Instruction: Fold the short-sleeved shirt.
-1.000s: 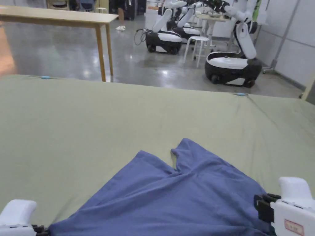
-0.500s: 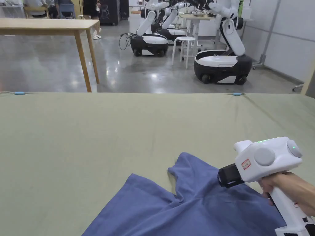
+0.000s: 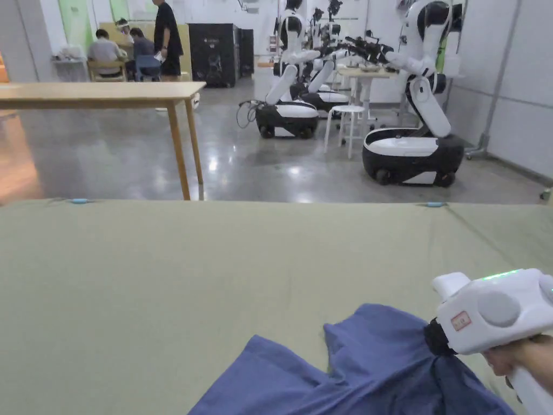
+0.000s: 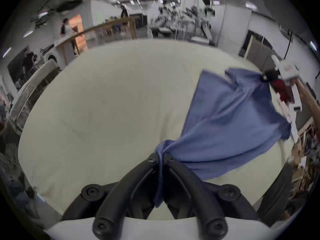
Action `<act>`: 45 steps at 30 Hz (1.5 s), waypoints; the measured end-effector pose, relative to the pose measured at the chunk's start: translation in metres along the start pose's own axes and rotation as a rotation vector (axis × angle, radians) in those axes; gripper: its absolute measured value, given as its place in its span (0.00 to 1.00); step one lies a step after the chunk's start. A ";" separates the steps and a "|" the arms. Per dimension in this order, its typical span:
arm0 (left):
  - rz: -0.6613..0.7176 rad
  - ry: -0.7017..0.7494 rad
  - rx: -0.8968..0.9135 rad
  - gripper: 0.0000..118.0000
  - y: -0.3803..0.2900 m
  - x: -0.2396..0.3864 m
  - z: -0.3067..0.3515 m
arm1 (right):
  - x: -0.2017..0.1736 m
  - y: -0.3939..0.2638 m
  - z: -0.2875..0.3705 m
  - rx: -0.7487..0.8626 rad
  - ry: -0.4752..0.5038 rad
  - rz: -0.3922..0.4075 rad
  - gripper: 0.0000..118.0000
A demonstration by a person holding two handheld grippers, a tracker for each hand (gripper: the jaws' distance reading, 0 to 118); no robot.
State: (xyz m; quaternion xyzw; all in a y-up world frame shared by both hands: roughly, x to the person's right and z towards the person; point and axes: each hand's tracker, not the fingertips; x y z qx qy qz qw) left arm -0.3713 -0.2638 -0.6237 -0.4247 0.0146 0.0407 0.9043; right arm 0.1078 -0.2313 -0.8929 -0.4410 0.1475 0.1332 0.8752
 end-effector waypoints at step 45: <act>0.018 0.255 0.510 0.01 0.355 0.049 0.178 | 0.055 0.169 0.310 0.626 -0.243 -0.206 0.03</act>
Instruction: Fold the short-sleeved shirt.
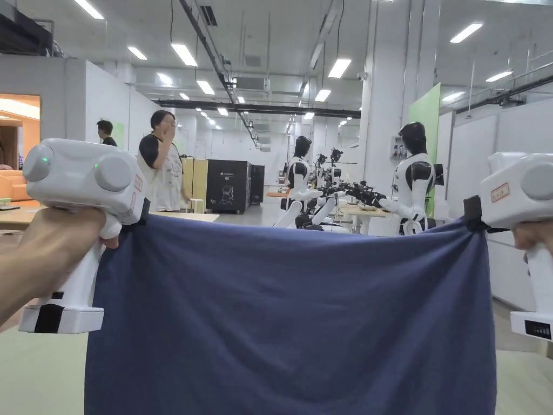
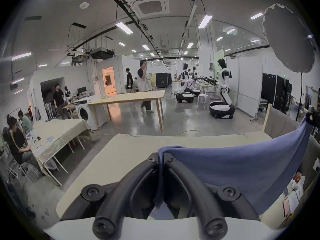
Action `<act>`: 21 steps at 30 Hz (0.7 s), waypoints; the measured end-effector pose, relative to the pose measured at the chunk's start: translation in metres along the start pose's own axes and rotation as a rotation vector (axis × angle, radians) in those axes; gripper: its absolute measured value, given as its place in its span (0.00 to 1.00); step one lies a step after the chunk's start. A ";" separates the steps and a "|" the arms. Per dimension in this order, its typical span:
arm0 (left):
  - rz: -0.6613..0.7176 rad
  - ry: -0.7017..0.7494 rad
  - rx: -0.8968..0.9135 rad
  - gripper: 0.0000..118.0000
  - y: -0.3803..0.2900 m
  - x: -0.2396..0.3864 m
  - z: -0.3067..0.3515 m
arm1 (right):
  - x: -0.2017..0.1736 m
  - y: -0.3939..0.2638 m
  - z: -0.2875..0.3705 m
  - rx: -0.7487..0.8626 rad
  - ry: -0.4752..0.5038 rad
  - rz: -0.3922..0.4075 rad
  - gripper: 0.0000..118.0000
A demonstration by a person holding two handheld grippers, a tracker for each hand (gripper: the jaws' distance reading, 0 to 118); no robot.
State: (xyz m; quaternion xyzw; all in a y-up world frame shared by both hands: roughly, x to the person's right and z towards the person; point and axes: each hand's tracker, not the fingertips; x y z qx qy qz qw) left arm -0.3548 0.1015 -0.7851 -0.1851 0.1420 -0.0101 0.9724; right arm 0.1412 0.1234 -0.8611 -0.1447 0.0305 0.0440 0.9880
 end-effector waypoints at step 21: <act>-0.028 0.093 -0.017 0.01 0.011 0.046 -0.178 | -0.019 0.022 -0.172 -0.010 -0.063 -0.002 0.03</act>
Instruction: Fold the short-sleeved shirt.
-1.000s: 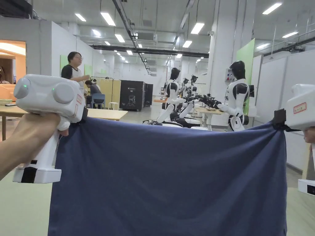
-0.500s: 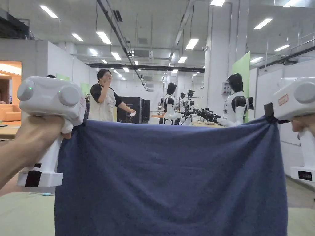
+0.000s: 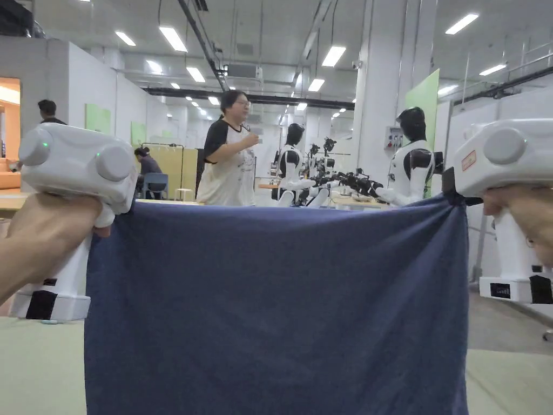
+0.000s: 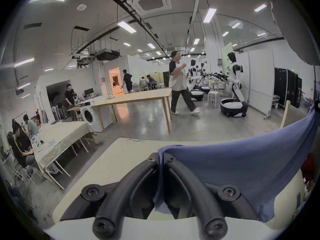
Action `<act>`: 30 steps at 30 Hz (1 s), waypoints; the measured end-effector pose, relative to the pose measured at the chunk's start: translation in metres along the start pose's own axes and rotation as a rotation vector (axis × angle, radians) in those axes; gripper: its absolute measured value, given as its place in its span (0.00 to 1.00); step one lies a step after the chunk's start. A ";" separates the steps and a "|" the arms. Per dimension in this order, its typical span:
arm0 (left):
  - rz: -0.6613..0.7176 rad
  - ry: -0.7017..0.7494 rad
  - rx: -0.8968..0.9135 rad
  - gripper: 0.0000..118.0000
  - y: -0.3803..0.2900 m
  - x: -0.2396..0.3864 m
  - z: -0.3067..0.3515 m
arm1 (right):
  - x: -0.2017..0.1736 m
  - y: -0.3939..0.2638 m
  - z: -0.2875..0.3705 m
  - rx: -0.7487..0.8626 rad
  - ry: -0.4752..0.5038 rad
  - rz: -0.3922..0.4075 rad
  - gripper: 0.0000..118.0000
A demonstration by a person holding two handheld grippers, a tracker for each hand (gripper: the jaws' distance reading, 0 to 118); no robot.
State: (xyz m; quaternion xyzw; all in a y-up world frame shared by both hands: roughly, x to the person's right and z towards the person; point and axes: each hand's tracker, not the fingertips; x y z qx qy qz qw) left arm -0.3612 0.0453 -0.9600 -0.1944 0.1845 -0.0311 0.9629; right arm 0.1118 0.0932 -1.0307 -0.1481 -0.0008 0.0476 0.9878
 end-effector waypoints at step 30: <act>-0.015 -0.273 -0.436 0.01 -0.416 -0.076 0.198 | 0.035 -0.449 0.254 -0.459 0.183 -0.016 0.03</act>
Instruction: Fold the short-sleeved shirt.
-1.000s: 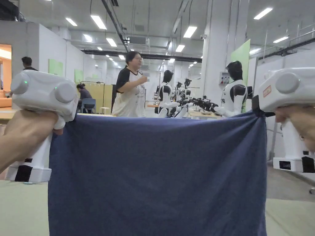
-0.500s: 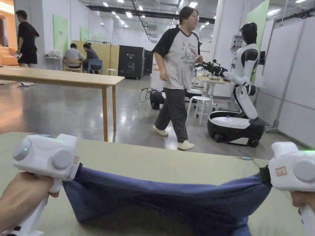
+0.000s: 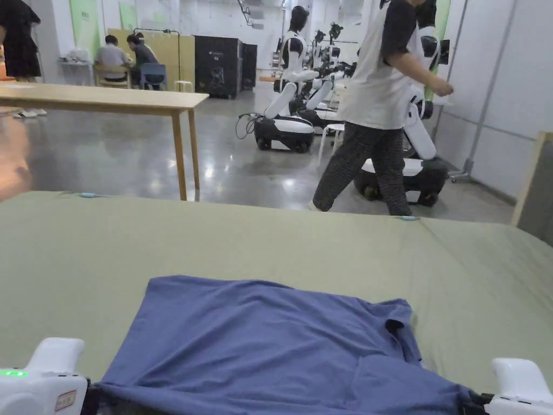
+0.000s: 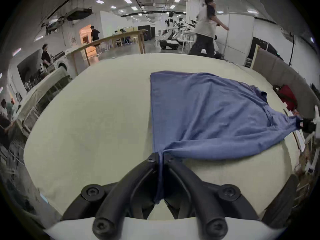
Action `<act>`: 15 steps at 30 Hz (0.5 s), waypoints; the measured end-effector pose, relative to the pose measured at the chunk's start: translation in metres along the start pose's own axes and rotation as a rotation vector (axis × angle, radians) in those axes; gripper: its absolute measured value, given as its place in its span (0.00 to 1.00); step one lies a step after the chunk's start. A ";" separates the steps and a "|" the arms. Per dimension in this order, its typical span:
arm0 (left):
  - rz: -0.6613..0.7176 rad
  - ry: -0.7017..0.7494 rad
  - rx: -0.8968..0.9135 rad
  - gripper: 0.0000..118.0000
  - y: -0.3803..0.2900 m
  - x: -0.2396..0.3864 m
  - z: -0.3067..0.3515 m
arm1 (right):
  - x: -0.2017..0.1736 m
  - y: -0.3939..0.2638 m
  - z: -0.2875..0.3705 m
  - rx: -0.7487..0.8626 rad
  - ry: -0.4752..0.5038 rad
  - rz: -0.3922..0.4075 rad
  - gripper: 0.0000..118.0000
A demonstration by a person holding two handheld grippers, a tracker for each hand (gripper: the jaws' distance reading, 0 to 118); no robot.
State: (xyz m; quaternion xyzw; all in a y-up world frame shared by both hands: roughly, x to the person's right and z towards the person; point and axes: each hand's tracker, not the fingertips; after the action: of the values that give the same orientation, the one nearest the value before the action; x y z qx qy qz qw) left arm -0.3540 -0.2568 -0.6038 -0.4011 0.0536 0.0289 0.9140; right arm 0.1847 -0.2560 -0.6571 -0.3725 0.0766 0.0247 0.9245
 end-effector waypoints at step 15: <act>-0.014 -0.025 -0.054 0.01 -0.059 -0.015 0.032 | 0.006 -0.083 0.042 -0.041 0.023 -0.066 0.03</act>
State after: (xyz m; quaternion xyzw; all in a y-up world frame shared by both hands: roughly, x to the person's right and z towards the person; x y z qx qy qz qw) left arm -0.3610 -0.2732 -0.5373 -0.4256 0.0386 0.0290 0.9036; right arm 0.2041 -0.2869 -0.5709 -0.3939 0.0742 -0.0084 0.9161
